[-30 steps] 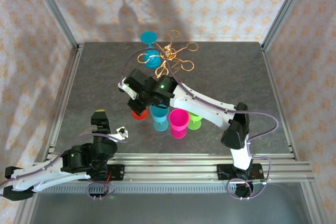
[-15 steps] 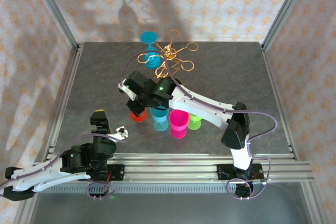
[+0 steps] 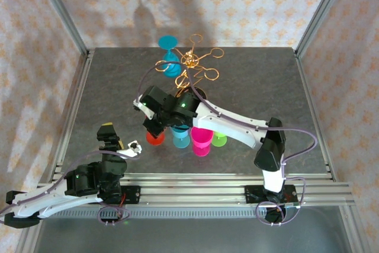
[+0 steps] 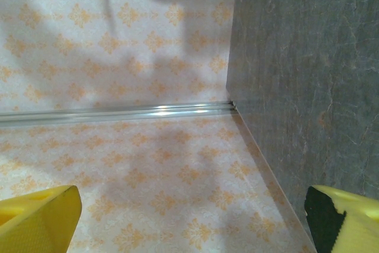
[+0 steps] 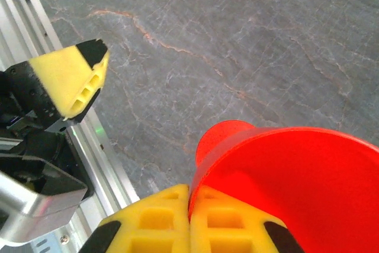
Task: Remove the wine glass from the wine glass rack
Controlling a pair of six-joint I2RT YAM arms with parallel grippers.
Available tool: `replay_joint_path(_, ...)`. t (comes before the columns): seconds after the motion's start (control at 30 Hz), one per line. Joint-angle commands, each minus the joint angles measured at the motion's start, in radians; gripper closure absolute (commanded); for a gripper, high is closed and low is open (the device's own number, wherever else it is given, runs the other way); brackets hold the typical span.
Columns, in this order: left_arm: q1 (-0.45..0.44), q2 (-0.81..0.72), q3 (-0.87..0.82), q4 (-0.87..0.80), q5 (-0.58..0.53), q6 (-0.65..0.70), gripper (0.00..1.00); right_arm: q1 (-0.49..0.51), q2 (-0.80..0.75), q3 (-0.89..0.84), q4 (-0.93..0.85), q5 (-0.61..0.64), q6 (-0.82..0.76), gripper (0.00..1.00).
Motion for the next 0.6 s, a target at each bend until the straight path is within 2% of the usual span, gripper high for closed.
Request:
replay_joint_path(0.0,0.012,-0.022,0.042,0.003,-0.035,0.005,0.01,0.023,-0.053,-0.023,0.015,0.020,0.024,1.00)
replay_joint_path(0.13,0.015,-0.026,0.061,-0.003,-0.034,0.004,0.01,0.054,-0.079,-0.068,0.034,0.040,0.039,1.00)
replay_joint_path(0.57,0.018,-0.027,0.045,-0.001,-0.040,0.001,0.01,0.209,-0.201,-0.224,0.025,0.216,0.147,1.00)
